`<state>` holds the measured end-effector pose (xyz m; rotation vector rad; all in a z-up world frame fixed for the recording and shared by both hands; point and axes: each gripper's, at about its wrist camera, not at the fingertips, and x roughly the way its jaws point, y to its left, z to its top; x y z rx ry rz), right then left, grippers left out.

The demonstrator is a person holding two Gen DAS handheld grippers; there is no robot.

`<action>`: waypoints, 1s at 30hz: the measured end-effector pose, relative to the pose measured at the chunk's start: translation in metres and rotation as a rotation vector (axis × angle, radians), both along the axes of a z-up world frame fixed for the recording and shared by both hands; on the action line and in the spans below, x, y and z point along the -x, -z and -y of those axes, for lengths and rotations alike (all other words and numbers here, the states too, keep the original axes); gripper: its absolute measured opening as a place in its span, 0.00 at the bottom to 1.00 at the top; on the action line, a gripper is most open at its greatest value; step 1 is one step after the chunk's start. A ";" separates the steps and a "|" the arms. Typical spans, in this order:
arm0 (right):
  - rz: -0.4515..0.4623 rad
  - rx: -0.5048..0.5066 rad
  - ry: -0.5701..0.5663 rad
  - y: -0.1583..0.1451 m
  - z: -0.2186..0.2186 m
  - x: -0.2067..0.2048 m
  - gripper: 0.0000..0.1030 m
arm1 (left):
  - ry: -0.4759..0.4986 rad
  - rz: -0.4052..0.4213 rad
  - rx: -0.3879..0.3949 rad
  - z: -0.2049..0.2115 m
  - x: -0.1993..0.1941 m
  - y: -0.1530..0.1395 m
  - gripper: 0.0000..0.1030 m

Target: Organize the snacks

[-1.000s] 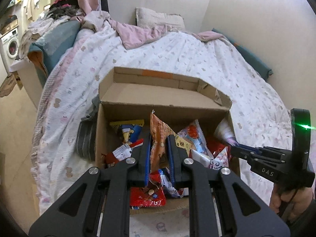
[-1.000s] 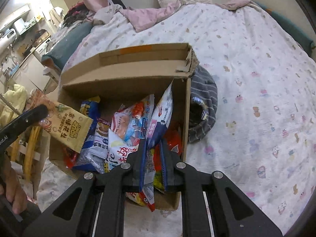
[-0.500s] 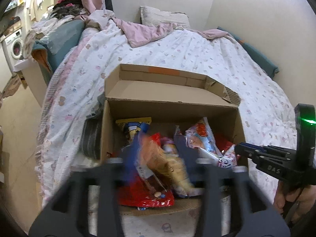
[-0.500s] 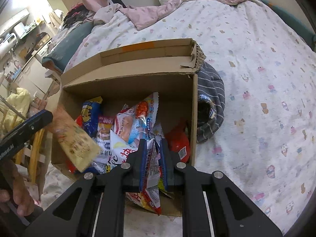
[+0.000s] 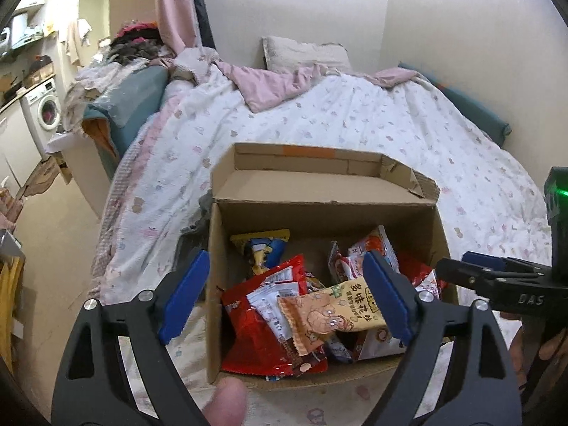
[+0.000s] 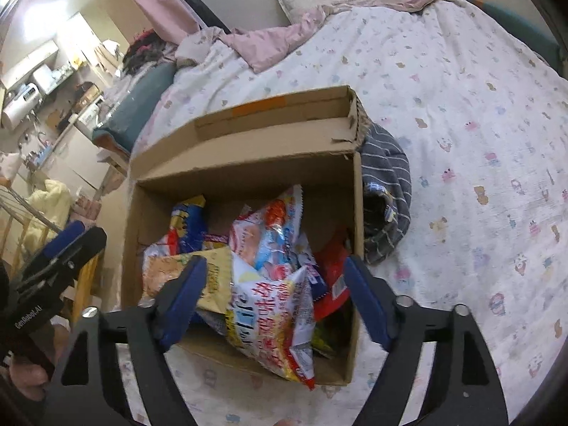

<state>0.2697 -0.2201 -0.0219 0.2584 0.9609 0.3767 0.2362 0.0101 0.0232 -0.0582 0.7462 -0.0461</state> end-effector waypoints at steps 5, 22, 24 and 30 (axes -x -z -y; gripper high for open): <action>0.073 -0.058 0.012 -0.017 -0.001 0.014 0.94 | -0.044 0.016 -0.009 -0.011 0.013 -0.008 0.96; 0.301 0.057 0.057 -0.056 -0.011 0.101 1.00 | -0.132 0.110 -0.047 -0.036 0.090 -0.030 1.00; 0.296 0.054 0.062 -0.055 -0.008 0.110 1.00 | -0.130 0.110 -0.061 -0.034 0.098 -0.029 1.00; 0.292 0.069 0.082 -0.050 -0.005 0.142 1.00 | -0.133 0.082 -0.044 -0.036 0.126 -0.021 1.00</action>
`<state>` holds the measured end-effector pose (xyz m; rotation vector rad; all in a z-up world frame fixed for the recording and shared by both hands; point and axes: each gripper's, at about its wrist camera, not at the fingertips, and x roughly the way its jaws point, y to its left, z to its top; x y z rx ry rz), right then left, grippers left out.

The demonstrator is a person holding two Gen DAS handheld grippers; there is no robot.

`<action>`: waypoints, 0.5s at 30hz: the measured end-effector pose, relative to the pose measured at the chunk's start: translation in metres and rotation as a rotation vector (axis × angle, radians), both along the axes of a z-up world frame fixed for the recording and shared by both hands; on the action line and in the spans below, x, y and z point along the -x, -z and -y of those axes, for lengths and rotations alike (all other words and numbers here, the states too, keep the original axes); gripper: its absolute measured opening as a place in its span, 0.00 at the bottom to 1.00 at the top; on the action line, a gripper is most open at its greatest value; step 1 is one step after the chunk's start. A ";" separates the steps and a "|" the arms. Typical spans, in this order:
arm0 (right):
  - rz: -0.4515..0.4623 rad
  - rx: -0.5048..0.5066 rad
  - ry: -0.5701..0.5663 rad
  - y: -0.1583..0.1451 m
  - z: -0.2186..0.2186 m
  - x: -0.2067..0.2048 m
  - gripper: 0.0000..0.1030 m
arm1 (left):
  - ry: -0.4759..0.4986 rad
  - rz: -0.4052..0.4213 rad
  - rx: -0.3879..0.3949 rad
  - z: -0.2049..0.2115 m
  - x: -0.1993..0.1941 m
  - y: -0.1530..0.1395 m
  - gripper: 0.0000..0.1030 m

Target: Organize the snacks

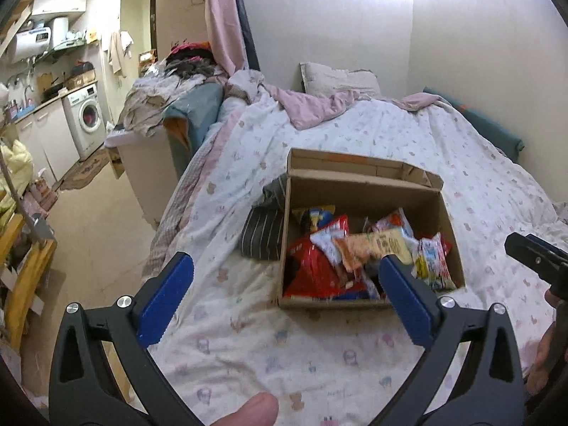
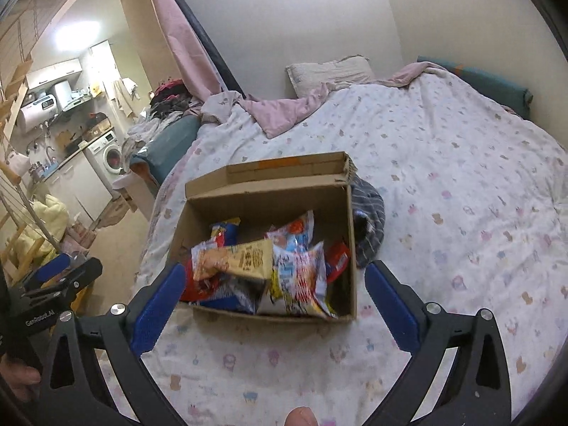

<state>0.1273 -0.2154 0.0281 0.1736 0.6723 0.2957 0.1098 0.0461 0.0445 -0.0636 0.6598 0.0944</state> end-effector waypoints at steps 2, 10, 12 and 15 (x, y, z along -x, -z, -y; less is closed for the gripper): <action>-0.002 0.016 0.004 0.003 -0.002 0.010 1.00 | -0.010 -0.015 0.012 -0.001 0.008 0.005 1.00; -0.019 0.051 0.013 0.021 -0.010 0.036 1.00 | 0.002 -0.070 0.026 0.006 0.027 0.021 1.00; -0.012 0.064 0.011 0.024 -0.013 0.037 1.00 | 0.000 -0.072 0.018 0.008 0.028 0.024 1.00; -0.006 0.099 0.009 0.026 -0.017 0.038 1.00 | 0.006 -0.084 0.006 0.012 0.025 0.029 1.00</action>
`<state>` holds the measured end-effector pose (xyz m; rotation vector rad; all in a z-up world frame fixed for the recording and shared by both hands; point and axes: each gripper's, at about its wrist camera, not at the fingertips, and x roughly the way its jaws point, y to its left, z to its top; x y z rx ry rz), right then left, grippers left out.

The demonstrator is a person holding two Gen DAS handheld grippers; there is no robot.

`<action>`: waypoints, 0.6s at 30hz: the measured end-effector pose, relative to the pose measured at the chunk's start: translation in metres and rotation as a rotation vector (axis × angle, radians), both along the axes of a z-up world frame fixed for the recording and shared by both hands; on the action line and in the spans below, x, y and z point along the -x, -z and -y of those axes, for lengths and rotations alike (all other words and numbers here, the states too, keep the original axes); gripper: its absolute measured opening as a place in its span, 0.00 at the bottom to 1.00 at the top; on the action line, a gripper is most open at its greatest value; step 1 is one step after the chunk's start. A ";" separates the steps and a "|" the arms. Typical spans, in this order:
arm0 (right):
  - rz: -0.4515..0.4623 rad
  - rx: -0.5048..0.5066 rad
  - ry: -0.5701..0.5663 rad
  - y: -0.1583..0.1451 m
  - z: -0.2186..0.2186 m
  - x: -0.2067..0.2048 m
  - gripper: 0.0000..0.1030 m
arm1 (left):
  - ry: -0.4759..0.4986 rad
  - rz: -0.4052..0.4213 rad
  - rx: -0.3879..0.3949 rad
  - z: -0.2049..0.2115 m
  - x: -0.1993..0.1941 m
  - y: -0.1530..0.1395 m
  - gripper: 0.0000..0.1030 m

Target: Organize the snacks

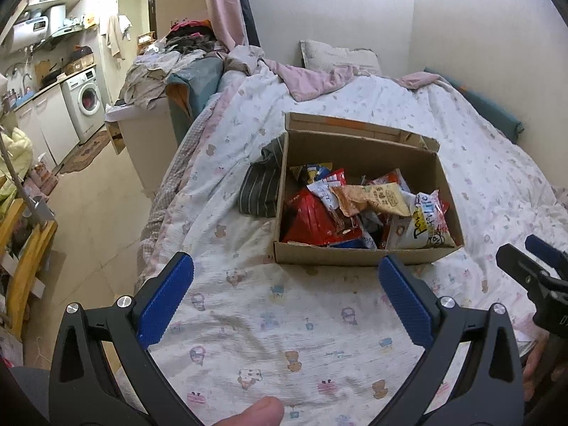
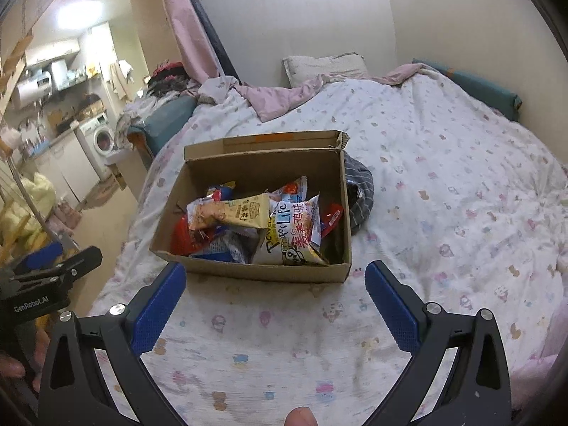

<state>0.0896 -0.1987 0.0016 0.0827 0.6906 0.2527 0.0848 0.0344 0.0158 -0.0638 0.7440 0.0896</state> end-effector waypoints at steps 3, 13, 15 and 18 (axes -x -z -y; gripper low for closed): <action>-0.003 0.000 0.000 0.002 -0.001 -0.001 1.00 | -0.005 -0.012 0.015 0.000 -0.001 0.003 1.00; -0.005 -0.003 0.003 0.004 -0.005 -0.003 1.00 | -0.009 -0.018 0.024 -0.001 -0.003 0.006 1.00; -0.003 0.005 0.009 0.004 -0.004 -0.003 1.00 | -0.009 -0.020 0.024 -0.001 -0.003 0.006 1.00; -0.004 0.004 0.016 0.004 -0.001 -0.004 1.00 | -0.009 -0.029 0.017 0.001 -0.004 0.007 1.00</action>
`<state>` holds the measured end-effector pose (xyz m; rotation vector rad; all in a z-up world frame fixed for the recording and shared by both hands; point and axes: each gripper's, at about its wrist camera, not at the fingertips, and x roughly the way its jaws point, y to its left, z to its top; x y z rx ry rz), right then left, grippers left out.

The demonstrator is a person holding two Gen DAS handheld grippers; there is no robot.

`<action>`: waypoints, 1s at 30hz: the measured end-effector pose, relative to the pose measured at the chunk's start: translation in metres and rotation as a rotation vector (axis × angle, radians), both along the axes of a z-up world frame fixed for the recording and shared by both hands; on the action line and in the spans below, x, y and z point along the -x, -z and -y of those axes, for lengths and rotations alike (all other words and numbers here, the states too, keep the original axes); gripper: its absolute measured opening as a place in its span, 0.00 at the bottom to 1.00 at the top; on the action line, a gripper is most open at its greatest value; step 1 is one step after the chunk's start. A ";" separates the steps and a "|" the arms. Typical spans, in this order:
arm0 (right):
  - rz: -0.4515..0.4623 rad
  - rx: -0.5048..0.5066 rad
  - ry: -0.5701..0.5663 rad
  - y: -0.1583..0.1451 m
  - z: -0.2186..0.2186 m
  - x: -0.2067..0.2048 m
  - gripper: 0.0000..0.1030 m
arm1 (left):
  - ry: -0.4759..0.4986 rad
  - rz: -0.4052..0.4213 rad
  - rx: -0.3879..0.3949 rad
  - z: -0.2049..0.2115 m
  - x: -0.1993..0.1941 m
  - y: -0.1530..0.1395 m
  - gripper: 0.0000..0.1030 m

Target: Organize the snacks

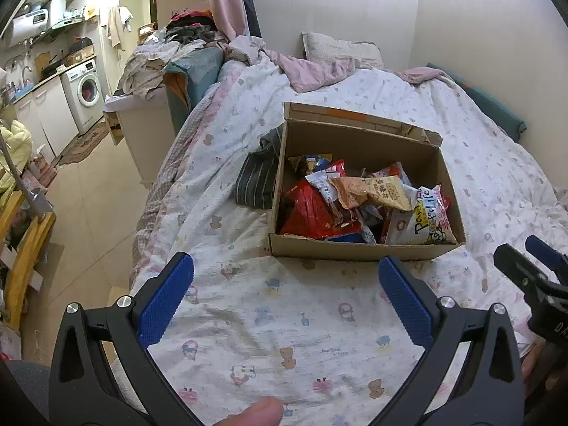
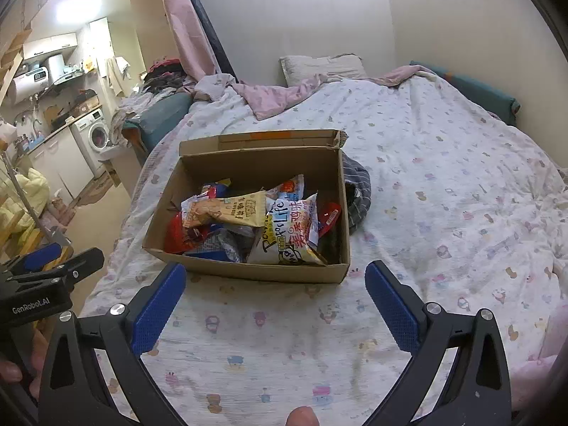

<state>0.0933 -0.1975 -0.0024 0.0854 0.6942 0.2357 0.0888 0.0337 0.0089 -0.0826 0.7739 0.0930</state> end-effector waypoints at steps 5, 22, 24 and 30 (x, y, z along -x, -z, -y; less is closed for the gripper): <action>0.000 -0.005 0.008 0.000 0.004 0.000 1.00 | 0.006 0.005 -0.010 0.002 0.001 -0.001 1.00; 0.000 -0.002 0.010 0.000 0.005 0.001 1.00 | 0.011 0.003 -0.024 0.007 0.001 0.001 1.00; 0.000 -0.003 0.010 0.000 0.006 0.002 1.00 | 0.012 0.005 -0.025 0.007 0.000 0.001 1.00; 0.000 -0.002 0.010 0.000 0.006 0.001 1.00 | 0.014 0.002 -0.024 0.007 0.000 0.001 1.00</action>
